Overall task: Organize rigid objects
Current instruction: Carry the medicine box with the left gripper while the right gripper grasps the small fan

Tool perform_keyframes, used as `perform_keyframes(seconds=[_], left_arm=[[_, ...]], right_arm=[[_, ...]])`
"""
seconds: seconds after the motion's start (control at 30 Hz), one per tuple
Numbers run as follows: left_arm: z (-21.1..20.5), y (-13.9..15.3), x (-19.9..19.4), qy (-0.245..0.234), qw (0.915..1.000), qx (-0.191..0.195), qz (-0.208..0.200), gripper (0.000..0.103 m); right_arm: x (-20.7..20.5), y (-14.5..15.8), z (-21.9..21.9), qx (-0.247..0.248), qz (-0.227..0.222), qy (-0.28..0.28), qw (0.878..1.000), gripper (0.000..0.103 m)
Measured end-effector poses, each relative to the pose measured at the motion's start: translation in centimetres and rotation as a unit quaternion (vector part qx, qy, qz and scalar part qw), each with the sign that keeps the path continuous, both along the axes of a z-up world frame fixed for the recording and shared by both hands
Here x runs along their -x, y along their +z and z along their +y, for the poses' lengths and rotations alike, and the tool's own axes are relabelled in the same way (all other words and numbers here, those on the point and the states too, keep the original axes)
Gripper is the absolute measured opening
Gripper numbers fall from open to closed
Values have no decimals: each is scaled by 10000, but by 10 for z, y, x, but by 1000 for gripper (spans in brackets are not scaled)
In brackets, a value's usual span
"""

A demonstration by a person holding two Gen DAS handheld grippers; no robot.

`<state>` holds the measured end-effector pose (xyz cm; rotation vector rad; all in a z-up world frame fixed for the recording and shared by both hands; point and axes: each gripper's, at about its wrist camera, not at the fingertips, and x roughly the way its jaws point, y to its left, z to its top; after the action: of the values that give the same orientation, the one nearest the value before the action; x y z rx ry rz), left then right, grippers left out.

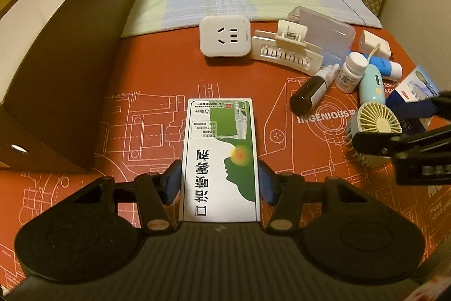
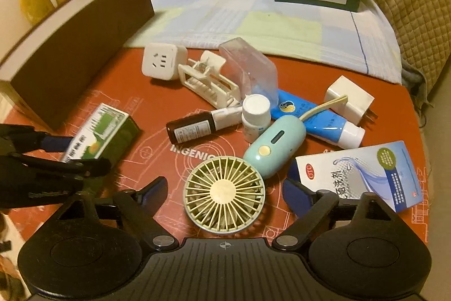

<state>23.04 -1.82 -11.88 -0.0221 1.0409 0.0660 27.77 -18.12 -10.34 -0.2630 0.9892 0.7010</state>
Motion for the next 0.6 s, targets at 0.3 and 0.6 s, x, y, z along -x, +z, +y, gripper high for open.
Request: perform_keyframes(seconds=[0.3, 0.6], left_arm=[[-2, -4, -6, 153, 9998, 20, 125, 51], [-3, -8, -17, 302, 9994, -6, 189, 51]], right_arm=[[10, -6, -11, 7, -148, 434, 9989, 61], [6, -7, -7, -18, -39, 412, 9991, 62]])
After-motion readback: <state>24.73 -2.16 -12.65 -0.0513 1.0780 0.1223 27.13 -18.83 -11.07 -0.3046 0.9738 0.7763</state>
